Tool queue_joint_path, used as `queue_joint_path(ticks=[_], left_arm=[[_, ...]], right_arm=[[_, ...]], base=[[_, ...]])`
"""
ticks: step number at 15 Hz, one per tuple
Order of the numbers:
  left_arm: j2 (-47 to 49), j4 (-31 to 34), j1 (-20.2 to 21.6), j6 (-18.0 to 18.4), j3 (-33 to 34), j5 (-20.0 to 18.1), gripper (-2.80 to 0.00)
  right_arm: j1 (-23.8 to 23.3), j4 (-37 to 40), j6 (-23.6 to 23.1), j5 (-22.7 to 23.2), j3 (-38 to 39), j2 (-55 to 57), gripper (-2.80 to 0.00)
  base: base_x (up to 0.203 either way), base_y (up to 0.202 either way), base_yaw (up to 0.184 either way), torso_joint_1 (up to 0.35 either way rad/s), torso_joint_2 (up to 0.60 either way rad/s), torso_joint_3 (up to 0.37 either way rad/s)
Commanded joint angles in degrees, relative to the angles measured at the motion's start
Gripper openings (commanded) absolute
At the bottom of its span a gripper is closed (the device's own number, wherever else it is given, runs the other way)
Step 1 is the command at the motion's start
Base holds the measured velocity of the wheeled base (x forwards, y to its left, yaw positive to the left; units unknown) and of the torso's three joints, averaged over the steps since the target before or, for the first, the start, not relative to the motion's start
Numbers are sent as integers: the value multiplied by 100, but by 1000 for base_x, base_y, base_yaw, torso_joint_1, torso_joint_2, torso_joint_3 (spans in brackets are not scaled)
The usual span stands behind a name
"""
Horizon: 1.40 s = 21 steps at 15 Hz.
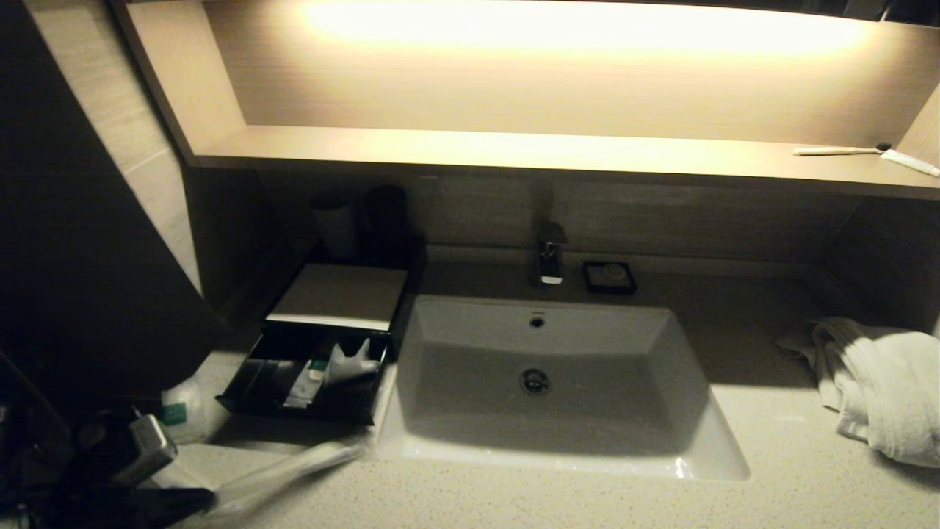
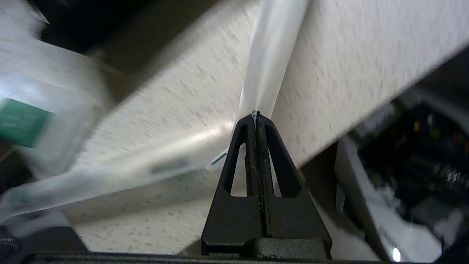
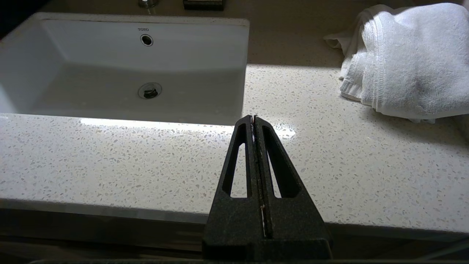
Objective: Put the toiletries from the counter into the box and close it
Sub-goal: Pick up the bathroom toiletry
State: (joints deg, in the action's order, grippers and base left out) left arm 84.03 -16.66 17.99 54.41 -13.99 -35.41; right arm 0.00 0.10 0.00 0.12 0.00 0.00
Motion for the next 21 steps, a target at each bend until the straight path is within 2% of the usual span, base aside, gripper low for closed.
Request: queue_joint_path(ticks=[1,3,8,11,14,18,21], left_arm=[[-257,-8,2,-455,-115,-34,-280],[-496,8,2,-962,-167,-36,-280],[-873,30,2,-1900,-509,-35,-280],[-1069,70,-4,-2127,-605,-36,-280],[-1155,469,-6,-2339,-869,-36,-280],[-1101,638,-48,-3219,-1369,-28,-280],[-942,638,-76,-3416,-1601,-27,-280]], right_arm=[[0,-1,0,-3,0,0,-280],[0,-1,0,2,0,0,-280],[0,-1,0,6,0,0,-280],[0,7,0,6,0,0,-280],[0,-1,0,6,0,0,-280],[0,-1,0,6,0,0,-280],[-3,-1,0,6,0,0,-280]], base=[[0,0,0,0,0,0],[0,0,0,0,0,0],[0,0,0,0,0,0],[0,0,0,0,0,0],[0,0,0,0,0,0],[0,0,0,0,0,0],[0,0,0,0,0,0]])
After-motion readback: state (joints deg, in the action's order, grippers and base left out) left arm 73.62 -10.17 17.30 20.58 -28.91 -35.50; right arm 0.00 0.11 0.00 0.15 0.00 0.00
